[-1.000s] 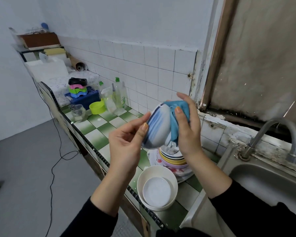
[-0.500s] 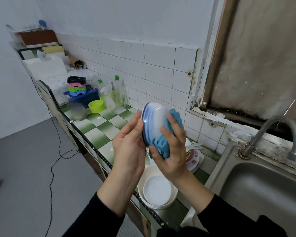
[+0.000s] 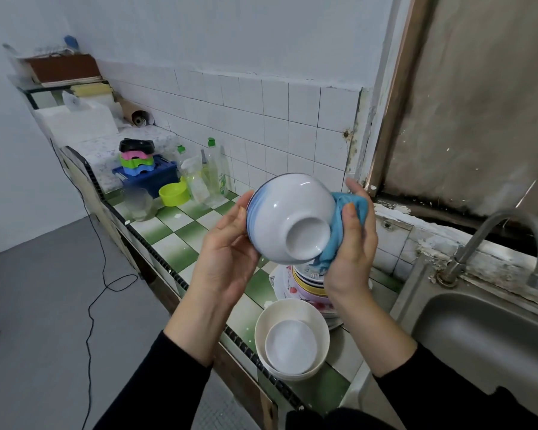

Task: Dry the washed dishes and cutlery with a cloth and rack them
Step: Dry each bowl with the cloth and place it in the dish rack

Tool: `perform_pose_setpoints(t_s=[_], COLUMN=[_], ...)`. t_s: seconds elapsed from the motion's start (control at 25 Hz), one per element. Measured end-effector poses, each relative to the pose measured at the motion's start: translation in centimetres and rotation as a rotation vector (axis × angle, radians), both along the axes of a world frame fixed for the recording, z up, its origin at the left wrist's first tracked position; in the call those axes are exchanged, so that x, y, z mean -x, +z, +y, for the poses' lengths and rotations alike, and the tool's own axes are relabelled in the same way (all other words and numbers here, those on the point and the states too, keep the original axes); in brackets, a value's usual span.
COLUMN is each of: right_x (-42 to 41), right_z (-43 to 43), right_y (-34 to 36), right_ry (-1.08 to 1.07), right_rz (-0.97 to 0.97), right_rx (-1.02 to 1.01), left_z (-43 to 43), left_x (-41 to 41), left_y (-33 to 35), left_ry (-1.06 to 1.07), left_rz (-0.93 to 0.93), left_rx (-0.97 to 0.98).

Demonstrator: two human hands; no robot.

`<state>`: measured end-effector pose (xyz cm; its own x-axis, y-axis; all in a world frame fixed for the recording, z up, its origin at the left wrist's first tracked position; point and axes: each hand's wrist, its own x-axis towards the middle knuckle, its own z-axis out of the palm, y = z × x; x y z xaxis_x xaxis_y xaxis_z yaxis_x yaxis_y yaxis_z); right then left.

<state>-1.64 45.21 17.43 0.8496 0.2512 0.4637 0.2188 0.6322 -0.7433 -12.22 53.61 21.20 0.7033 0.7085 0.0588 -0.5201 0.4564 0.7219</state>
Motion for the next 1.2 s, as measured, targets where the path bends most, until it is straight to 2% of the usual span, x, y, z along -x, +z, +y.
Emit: perform_pose_setpoints(t_s=[0.24, 0.4, 0.44, 0.52, 0.6, 0.68, 0.84, 0.92, 1.08, 1.2], right_x=[-0.3, -0.5, -0.7, -1.2, -1.7, -2.0, -1.2, -0.4, 1.3, 3.6], right_z=[0.2, -0.2, -0.8, -2.4, -4.6, -6.7, -11.0, -13.6, -20.4, -27.1], right_y=[1.4, 1.8, 1.9, 2.0, 1.7, 1.3, 0.0, -0.4, -0.7, -1.1], right_ry=[0.028, -0.138, -0.177, -0.244, -0.291, -0.335, -0.38, -0.37, -0.421, -0.597], right_rz=[-0.113, -0.197, -0.231, -0.322, -0.397, -0.486, -0.652, -0.673, -0.658, -0.713], right_rx=[0.139, 0.158, 0.163, 0.223, 0.328, 0.462, 0.77, 0.902, 1.007, 1.093], left_z=[2.8, 3.0, 3.0, 3.0, 2.8, 2.4, -0.9, -3.7, -10.8, -17.5], left_x=[1.2, 0.8, 0.6, 0.2, -0.2, -0.5, -1.6, -2.0, -2.2, -2.0], left_y=[0.0, -1.8, -2.4, -3.6, -3.9, -3.7, -2.4, -1.5, -0.7, -1.3], left_ry=[-0.018, 0.065, 0.079, 0.086, 0.084, 0.07, -0.078, -0.167, -0.351, -0.506], left_rz=[0.104, 0.261, 0.292, 0.288, 0.251, 0.217, 0.142, 0.095, 0.059, 0.075], left_rx=[-0.406, -0.639, -0.61, -0.42, -0.197, -0.069, 0.027, 0.11, 0.188, 0.184])
